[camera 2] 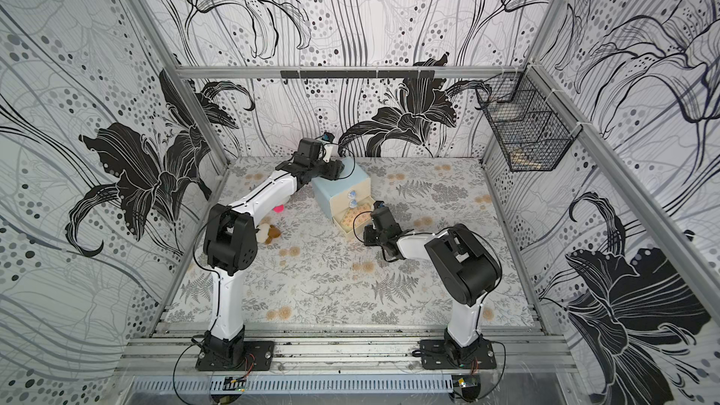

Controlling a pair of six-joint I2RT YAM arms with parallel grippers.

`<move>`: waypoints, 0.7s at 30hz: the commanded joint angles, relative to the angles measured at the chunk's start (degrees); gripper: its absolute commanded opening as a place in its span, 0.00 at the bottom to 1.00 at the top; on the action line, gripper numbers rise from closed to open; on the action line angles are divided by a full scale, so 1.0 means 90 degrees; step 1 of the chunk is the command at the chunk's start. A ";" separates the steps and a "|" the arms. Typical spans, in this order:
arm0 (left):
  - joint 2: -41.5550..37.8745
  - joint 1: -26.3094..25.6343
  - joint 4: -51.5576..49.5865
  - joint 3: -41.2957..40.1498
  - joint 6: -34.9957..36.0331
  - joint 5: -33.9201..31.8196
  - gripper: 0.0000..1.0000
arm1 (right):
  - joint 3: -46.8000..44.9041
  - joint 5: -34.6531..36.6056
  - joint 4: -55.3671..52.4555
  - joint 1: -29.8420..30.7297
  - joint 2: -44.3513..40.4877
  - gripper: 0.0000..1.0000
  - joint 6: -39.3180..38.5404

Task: Please put the sticky notes in the drawer by color
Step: Close the drawer in the storage box.

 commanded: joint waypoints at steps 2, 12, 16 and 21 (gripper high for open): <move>0.0306 -0.0028 -0.0313 -0.0203 0.0133 0.0243 0.68 | 0.0519 0.0050 0.0089 -0.0036 0.0316 0.25 -0.0372; 0.0247 -0.0024 -0.0117 -0.0421 -0.0010 0.0491 0.67 | 0.1543 -0.0292 0.0510 -0.0035 0.1179 0.24 -0.0218; 0.0258 -0.0026 -0.0133 -0.0426 0.0030 0.0501 0.67 | 0.1747 -0.0363 0.0852 -0.0044 0.1398 0.24 0.0041; 0.0306 -0.0024 -0.0113 -0.0390 0.0026 0.0588 0.67 | 0.1716 -0.0354 0.1222 -0.0045 0.1394 0.24 0.0213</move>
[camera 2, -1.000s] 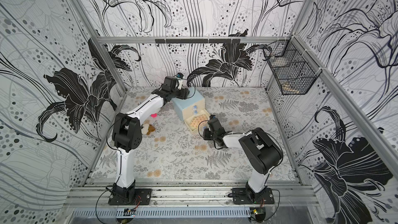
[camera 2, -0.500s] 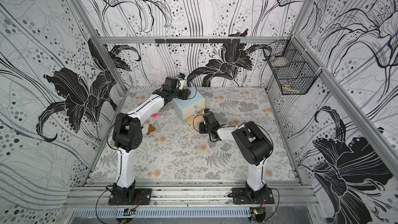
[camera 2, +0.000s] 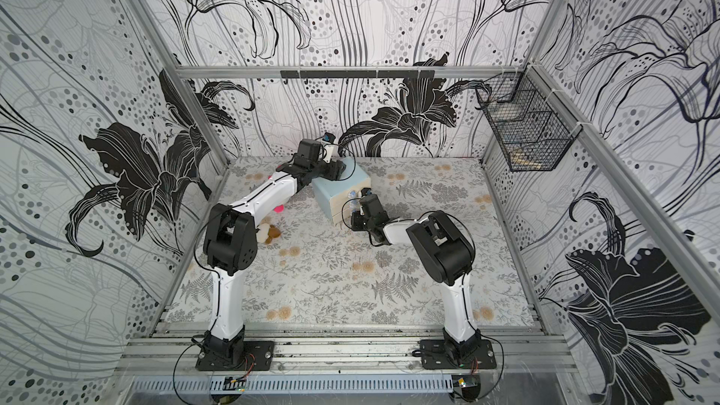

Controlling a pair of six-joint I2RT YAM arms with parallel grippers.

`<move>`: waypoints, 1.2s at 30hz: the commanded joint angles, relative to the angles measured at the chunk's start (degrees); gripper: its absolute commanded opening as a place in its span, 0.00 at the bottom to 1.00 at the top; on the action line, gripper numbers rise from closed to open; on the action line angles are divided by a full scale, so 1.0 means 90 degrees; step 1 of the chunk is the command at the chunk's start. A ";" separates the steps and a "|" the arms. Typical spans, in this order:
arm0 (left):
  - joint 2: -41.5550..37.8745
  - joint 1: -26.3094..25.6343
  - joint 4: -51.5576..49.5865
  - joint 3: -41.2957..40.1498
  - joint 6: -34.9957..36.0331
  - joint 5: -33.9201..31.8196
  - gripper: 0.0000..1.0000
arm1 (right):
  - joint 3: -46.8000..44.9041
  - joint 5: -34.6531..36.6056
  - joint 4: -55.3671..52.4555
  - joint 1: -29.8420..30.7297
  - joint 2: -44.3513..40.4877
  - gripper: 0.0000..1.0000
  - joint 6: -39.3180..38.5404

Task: Please put the sticky notes in the drawer by color
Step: Close the drawer in the storage box.

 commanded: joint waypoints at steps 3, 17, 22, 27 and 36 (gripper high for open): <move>0.0307 -0.0035 -0.0473 -0.0191 -0.0013 0.0335 0.67 | -0.0082 -0.0036 0.0859 -0.0029 -0.0166 0.25 0.0203; -0.0614 -0.0034 0.0331 -0.0320 -0.0266 -0.0025 0.72 | -0.1930 0.0339 0.0736 -0.0094 -0.1929 0.57 -0.0269; -0.1186 -0.0032 0.0608 0.0054 -0.0642 -0.0084 0.77 | -0.2837 0.1184 0.0216 -0.0101 -0.3472 0.81 -0.0714; -0.2227 -0.0025 0.1416 -0.0801 -0.0891 -0.0360 0.94 | -0.3207 0.2348 -0.0459 -0.0131 -0.4969 0.99 -0.1350; -0.5119 0.0008 0.3864 -0.5090 -0.1057 -0.1217 0.97 | -0.3798 0.3358 -0.0150 -0.0597 -0.6573 0.99 -0.2508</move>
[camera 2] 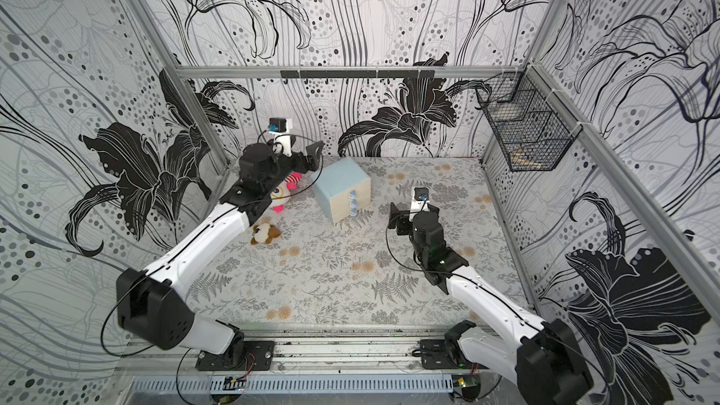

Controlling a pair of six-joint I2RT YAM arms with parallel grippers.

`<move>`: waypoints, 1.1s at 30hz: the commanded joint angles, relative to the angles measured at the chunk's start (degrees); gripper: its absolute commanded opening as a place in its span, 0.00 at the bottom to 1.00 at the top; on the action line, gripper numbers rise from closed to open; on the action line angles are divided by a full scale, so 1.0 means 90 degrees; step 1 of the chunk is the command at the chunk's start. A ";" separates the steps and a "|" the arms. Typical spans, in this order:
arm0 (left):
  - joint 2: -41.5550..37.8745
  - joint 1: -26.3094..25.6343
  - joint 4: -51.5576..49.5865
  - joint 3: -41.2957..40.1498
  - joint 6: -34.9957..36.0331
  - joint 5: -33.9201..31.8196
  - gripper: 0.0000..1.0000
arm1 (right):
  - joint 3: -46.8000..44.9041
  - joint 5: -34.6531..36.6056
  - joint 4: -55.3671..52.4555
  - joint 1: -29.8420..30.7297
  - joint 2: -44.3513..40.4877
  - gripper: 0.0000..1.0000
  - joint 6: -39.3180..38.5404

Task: Please put the sticky notes in the drawer by color
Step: Reset both arms

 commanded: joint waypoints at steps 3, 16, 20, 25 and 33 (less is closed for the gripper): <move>-0.1443 0.0028 0.1873 -0.2678 -0.0156 -0.1021 0.97 | -0.0788 0.0549 0.0718 -0.0532 -0.0294 0.99 -0.0749; -0.2931 0.0235 0.3570 -0.6272 -0.0164 -0.3571 0.97 | -0.2452 0.0194 0.3962 -0.2347 0.1354 0.99 -0.0841; -0.2379 0.0377 0.4537 -0.6655 0.0217 -0.3344 0.97 | -0.2424 -0.0508 0.4638 -0.2663 0.1846 0.97 -0.1264; -0.1201 0.0641 0.6020 -0.6894 0.0544 -0.3094 0.97 | -0.2431 -0.1422 0.5762 -0.3071 0.2974 0.97 -0.1302; -0.0078 0.1220 0.6615 -0.6548 0.0342 -0.2342 0.98 | -0.2379 -0.1720 0.5579 -0.3214 0.2924 0.97 -0.1248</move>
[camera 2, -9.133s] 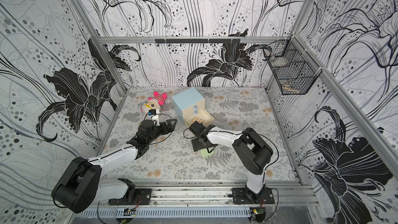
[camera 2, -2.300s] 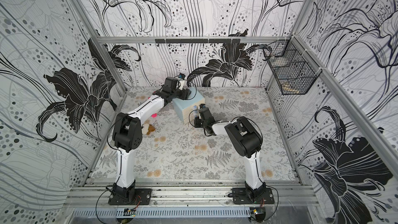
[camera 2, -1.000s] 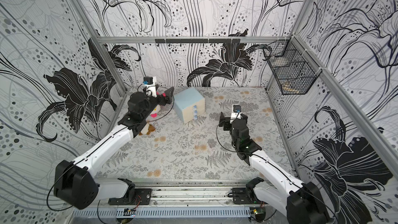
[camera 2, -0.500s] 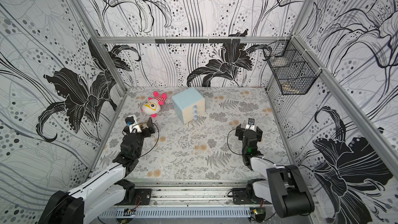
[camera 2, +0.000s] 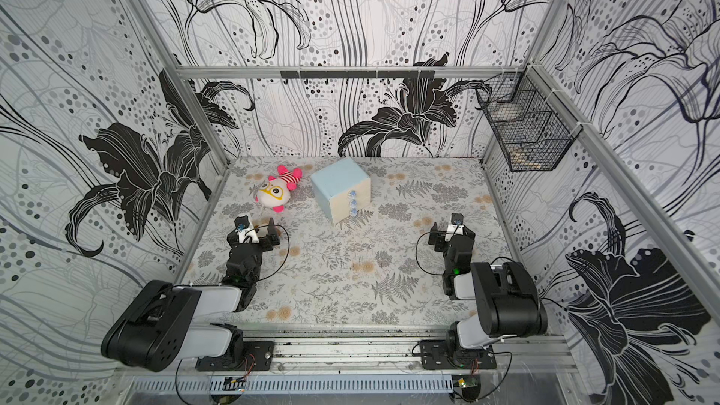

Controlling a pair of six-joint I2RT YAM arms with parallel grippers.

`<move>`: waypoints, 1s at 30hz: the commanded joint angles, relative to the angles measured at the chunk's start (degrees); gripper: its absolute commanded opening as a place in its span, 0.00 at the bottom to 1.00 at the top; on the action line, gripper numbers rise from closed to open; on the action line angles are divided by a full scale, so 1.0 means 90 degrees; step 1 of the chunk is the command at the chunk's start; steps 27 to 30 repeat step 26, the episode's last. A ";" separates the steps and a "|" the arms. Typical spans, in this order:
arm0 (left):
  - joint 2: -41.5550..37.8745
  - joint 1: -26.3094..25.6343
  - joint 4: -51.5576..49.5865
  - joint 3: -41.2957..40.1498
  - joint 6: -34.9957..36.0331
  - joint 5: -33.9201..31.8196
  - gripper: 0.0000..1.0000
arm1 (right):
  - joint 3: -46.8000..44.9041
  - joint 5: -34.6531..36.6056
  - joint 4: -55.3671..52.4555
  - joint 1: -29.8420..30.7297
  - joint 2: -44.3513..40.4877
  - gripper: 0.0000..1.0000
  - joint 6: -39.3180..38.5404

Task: Please put the sticky notes in the drawer by color
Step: Reset both arms

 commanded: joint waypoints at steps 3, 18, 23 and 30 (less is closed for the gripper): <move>0.0648 0.0545 0.1337 0.0044 -0.0173 0.0885 0.97 | 0.0028 -0.0228 0.0281 -0.0057 -0.0023 0.97 -0.0080; 0.0559 0.0752 0.0853 0.0222 -0.0339 0.1227 0.97 | 0.0030 -0.0228 0.0303 -0.0057 -0.0014 0.97 -0.0079; 0.0579 0.0749 0.0838 0.0239 -0.0339 0.1236 0.98 | 0.0028 -0.0218 0.0303 -0.0056 -0.0014 0.97 -0.0090; 0.0564 0.0751 0.0878 0.0212 -0.0339 0.1231 0.97 | 0.0024 -0.0219 0.0310 -0.0052 -0.0015 0.97 -0.0089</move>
